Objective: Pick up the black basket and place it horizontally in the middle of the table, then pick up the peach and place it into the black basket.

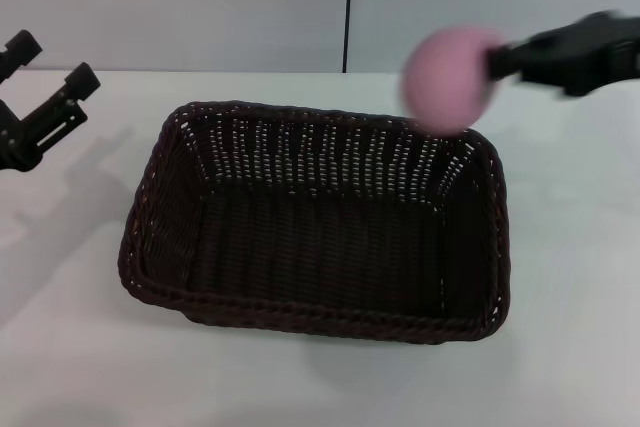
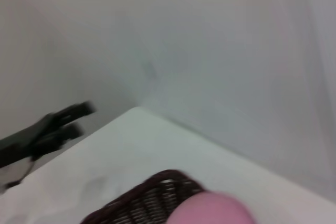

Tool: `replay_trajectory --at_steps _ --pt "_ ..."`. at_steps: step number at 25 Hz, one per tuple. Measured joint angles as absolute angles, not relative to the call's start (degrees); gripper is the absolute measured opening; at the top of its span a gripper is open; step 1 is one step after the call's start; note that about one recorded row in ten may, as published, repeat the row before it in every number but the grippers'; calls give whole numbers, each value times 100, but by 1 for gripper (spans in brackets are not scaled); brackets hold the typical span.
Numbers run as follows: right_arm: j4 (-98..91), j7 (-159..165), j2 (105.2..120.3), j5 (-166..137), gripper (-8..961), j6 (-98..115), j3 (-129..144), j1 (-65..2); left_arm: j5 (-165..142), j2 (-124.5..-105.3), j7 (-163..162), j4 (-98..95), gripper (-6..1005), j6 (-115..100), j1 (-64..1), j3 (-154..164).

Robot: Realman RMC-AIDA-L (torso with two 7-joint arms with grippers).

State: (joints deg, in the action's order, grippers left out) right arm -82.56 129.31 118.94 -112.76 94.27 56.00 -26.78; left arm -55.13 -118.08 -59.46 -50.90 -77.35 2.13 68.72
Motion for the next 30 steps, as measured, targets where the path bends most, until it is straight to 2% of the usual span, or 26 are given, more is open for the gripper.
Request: replay_trajectory --at_steps 3,8,15,17,20,25,28,30 --pt "-7681 12855 11893 -11263 23 8799 6758 -3016 -5518 -11810 -5903 -4971 801 -7805 182 6863" --pt "-7163 12641 11893 -11306 23 8019 7580 -3216 -5501 -11813 -5786 -4862 801 -7818 177 6847" --pt "-6993 12477 11903 -11175 182 7841 7695 -3212 -5492 -11821 -5656 -4676 801 -7855 206 6767" --pt "-7047 12465 11907 -11153 274 7823 7656 -3123 -5491 -11822 -5559 -4578 801 -7902 189 6704" --pt "-7114 12104 11907 -10820 412 7600 7511 -2774 -5477 -11820 -5191 -4361 801 -8045 167 6398" --pt "-6660 10139 11918 -8756 538 6983 7301 -1747 -5341 -11836 -4914 -3721 801 -8413 75 5821" --pt "-5643 8264 11925 -6599 614 7065 7223 -1331 -5138 -11820 -4487 -2891 801 -8889 -108 5106" --pt "-4323 6818 11929 -4865 665 7468 7233 -1324 -5138 -11820 -4487 -2891 801 -8889 -108 5106"
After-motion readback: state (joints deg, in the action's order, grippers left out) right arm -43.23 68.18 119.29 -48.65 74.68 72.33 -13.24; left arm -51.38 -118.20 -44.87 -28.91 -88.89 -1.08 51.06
